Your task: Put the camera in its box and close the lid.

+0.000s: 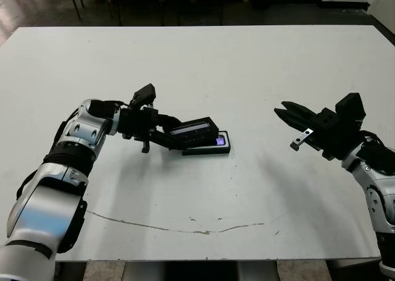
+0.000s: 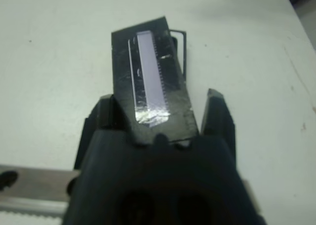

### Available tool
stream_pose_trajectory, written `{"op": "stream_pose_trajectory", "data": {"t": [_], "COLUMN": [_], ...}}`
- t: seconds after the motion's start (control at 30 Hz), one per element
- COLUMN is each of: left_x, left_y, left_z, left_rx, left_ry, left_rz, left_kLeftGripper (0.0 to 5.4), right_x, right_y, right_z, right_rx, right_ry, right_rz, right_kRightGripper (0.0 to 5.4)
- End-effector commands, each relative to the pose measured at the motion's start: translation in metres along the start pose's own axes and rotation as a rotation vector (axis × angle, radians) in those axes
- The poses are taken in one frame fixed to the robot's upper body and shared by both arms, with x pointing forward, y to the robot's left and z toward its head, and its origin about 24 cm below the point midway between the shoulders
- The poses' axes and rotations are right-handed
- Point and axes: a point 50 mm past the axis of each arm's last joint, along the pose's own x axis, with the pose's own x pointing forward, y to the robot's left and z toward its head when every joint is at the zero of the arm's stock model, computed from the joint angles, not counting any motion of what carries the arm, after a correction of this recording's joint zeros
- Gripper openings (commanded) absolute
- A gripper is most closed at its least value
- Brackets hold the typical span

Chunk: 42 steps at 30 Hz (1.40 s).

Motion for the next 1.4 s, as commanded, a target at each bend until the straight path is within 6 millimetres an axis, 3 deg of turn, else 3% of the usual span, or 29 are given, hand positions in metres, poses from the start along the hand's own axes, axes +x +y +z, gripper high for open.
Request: {"op": "stream_pose_trajectory", "data": {"t": [0.03,0.8,1.4], "left_x": [0.0,0.022,0.032], "left_y": [-0.001,-0.004,-0.016], "left_z": [-0.004,0.006,0.009], "left_rx": [0.011,0.193,0.197], "left_ry": [0.059,0.269,0.212], "left_rz": [-0.016,-0.056,-0.085], "left_kLeftGripper": [1.24,0.9,0.9], "right_x": [0.0,-0.001,-0.001], "right_y": [-0.002,0.003,0.002], "right_z": [-0.002,-0.004,-0.004], "right_rx": [0.0,0.001,0.005], "right_ry": [0.002,0.018,0.015], "right_rz": [0.007,-0.002,0.002], "right_kRightGripper": [0.0,0.0,0.0]}}
